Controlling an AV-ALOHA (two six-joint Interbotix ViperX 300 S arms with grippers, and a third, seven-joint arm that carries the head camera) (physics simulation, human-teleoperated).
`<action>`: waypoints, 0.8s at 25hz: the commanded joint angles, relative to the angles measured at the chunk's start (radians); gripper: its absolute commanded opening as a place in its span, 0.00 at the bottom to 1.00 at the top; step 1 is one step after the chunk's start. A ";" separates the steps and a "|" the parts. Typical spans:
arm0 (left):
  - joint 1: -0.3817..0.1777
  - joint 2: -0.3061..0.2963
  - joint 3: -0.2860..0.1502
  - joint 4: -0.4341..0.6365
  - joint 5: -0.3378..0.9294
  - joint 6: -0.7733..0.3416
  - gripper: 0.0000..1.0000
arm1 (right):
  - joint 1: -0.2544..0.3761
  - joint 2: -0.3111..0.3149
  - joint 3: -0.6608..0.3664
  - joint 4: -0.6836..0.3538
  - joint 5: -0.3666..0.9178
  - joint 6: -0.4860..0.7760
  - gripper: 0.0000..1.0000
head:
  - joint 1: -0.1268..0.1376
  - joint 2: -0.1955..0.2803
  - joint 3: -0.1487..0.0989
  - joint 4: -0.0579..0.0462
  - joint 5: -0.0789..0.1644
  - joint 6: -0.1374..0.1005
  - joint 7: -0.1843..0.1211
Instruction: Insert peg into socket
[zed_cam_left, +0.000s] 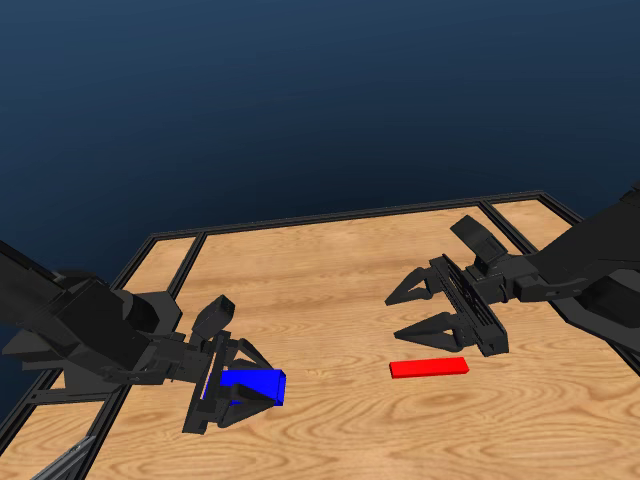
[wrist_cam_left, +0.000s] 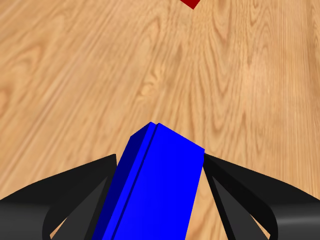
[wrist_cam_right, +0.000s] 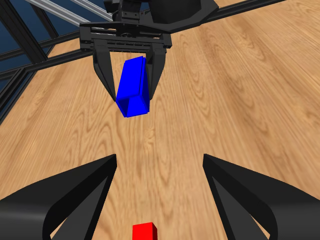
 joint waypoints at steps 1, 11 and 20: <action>-0.044 0.055 -0.029 0.005 0.066 -0.059 1.00 | 0.004 -0.027 -0.008 -0.004 -0.030 -0.002 1.00 | 0.003 -0.002 -0.007 0.000 -0.007 -0.002 -0.005; -0.018 0.049 0.001 0.006 -0.045 0.017 0.00 | 0.062 0.001 -0.009 0.046 0.058 -0.017 1.00 | 0.006 -0.011 -0.002 -0.002 -0.003 -0.011 -0.024; -0.002 -0.140 -0.101 -0.026 -0.043 0.328 0.00 | 0.129 0.087 -0.017 0.108 0.156 0.029 1.00 | -0.012 -0.023 0.006 -0.020 -0.005 -0.056 -0.075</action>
